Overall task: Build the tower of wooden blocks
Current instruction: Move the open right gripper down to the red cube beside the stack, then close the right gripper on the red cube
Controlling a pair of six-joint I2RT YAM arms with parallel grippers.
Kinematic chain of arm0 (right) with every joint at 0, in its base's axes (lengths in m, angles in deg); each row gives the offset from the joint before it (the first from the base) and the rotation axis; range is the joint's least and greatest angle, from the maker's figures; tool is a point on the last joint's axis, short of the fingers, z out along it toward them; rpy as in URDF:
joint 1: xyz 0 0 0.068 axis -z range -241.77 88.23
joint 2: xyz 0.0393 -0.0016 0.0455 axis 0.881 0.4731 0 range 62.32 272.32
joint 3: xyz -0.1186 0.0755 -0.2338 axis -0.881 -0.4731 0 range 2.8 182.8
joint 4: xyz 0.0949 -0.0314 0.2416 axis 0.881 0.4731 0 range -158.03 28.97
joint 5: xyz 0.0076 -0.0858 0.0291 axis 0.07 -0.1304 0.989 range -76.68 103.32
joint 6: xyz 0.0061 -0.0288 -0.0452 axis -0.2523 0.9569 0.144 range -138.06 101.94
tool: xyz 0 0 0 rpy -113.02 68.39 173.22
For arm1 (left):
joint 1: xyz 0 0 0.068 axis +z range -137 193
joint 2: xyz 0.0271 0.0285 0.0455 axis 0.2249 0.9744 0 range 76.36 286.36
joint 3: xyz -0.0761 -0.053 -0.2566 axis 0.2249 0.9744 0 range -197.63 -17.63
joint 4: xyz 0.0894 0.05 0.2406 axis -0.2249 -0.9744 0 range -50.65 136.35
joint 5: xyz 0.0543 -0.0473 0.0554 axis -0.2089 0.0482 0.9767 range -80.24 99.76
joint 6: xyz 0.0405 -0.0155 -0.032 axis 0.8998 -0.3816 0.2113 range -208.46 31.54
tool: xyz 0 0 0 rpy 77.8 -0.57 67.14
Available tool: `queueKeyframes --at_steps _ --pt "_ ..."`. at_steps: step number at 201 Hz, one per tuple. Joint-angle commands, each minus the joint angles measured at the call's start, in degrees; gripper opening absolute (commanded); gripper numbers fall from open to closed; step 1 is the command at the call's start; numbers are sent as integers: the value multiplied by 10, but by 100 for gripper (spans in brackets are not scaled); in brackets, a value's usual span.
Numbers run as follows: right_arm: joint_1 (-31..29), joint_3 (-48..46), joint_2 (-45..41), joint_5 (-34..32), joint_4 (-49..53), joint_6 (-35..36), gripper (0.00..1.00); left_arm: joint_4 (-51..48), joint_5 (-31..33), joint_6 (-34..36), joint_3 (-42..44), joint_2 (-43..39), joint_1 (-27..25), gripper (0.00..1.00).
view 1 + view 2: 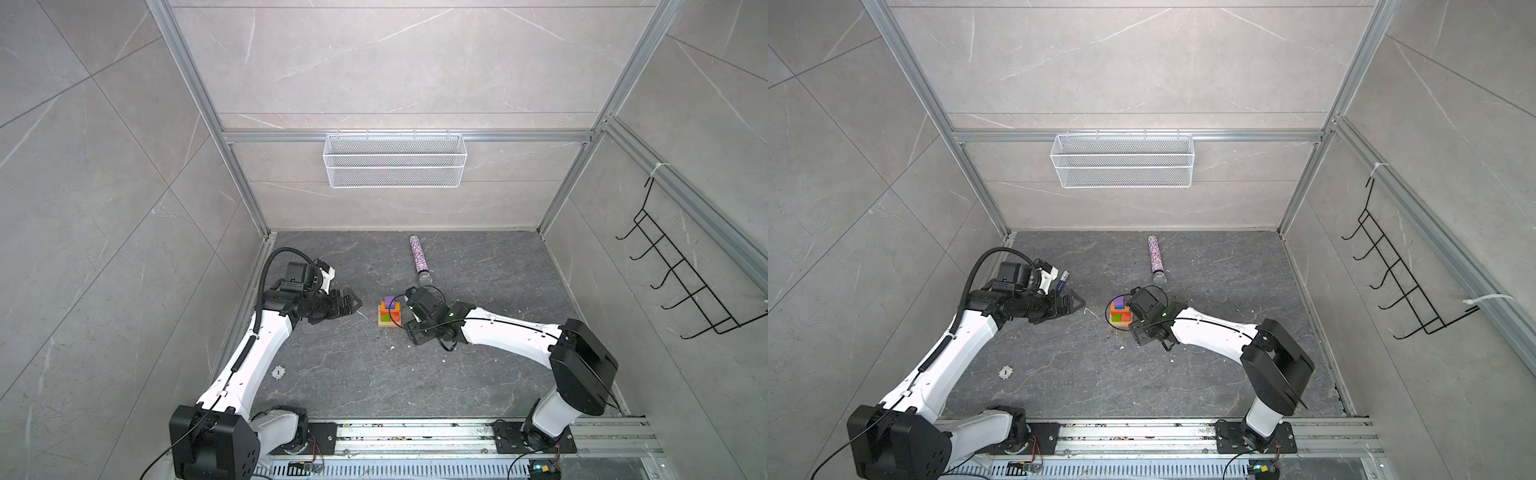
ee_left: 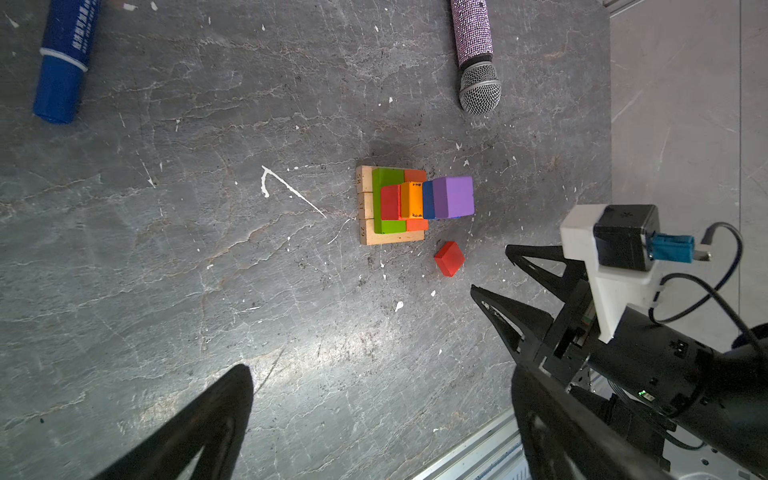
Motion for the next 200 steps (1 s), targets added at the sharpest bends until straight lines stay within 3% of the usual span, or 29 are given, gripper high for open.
queueKeyframes --at_steps 1,56,101,200 --pt "7 -19 24 25 -37 3 58 6 -4 12 2 -11 4 99" --pt "16 -27 59 35 -60 7 54 3 -4 13 2 -10 4 99" --pt "17 -30 73 35 -67 5 42 2 -4 13 -2 -2 4 99" --pt "18 -10 106 26 -59 6 32 4 -6 11 1 -7 4 99"
